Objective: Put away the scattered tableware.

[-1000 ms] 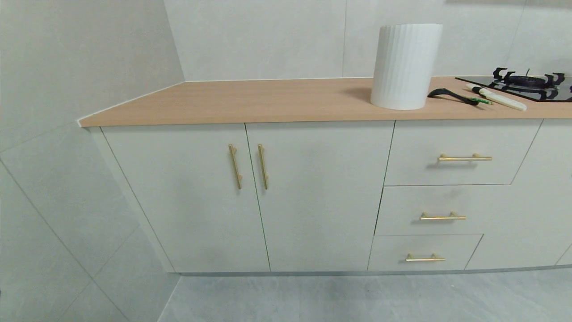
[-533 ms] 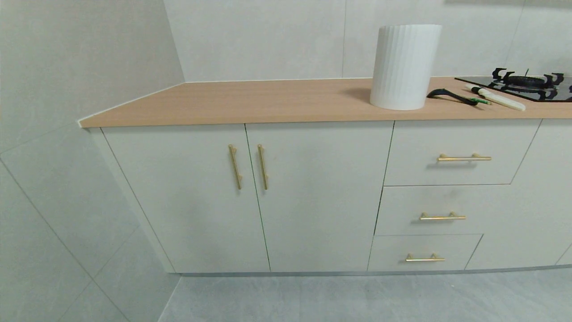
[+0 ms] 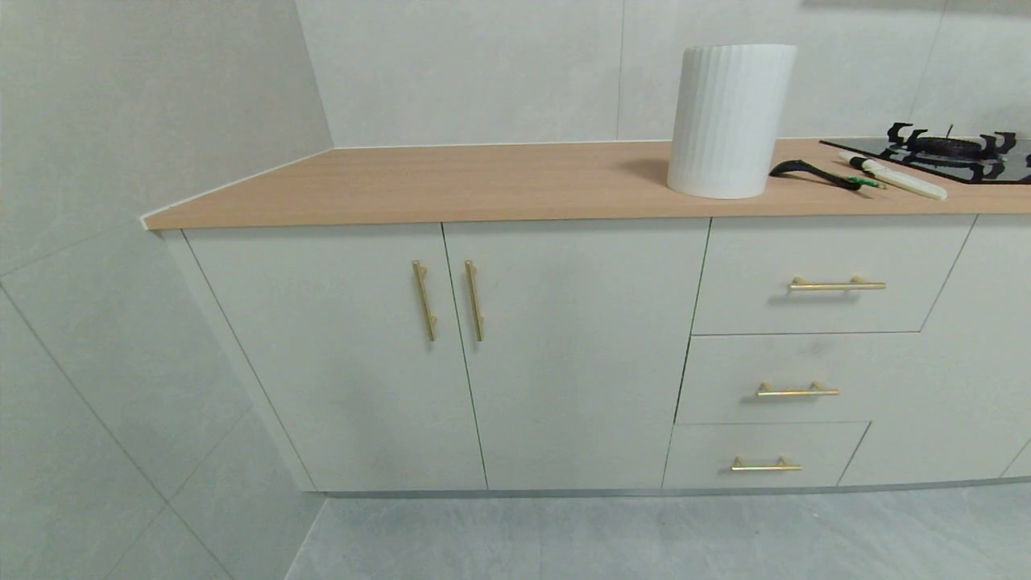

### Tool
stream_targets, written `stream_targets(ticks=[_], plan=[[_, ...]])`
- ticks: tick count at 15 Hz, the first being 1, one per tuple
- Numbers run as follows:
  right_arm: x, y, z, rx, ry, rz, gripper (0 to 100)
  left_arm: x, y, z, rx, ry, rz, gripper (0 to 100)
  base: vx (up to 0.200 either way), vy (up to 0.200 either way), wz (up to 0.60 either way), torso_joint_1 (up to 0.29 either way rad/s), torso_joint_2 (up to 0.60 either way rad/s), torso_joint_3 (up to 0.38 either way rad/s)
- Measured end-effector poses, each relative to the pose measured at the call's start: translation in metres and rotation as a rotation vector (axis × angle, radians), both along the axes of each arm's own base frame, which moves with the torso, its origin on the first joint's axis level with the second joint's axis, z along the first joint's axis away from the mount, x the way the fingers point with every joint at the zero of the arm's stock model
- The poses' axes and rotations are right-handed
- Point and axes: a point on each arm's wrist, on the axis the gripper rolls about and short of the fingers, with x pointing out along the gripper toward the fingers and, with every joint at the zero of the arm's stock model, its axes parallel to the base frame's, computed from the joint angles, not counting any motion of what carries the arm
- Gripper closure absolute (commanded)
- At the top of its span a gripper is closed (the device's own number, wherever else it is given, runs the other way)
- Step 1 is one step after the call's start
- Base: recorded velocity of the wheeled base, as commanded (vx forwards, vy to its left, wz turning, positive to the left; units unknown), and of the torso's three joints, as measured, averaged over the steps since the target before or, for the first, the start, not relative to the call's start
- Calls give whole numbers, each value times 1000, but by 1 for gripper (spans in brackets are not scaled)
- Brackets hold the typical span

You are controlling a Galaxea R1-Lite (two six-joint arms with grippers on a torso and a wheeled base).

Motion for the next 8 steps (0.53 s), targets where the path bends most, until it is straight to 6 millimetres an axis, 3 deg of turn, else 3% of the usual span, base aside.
stream_targets(ticks=[3, 8], plan=[[12, 2, -34, -4, 129, 88, 0, 18, 0, -32, 14, 54, -7, 0, 0, 0, 0, 0, 0, 0], [14, 3, -45, 47, 189, 133, 0, 31, -3, -58, 1, 66, -141, 0, 0, 0, 0, 0, 0, 0]])
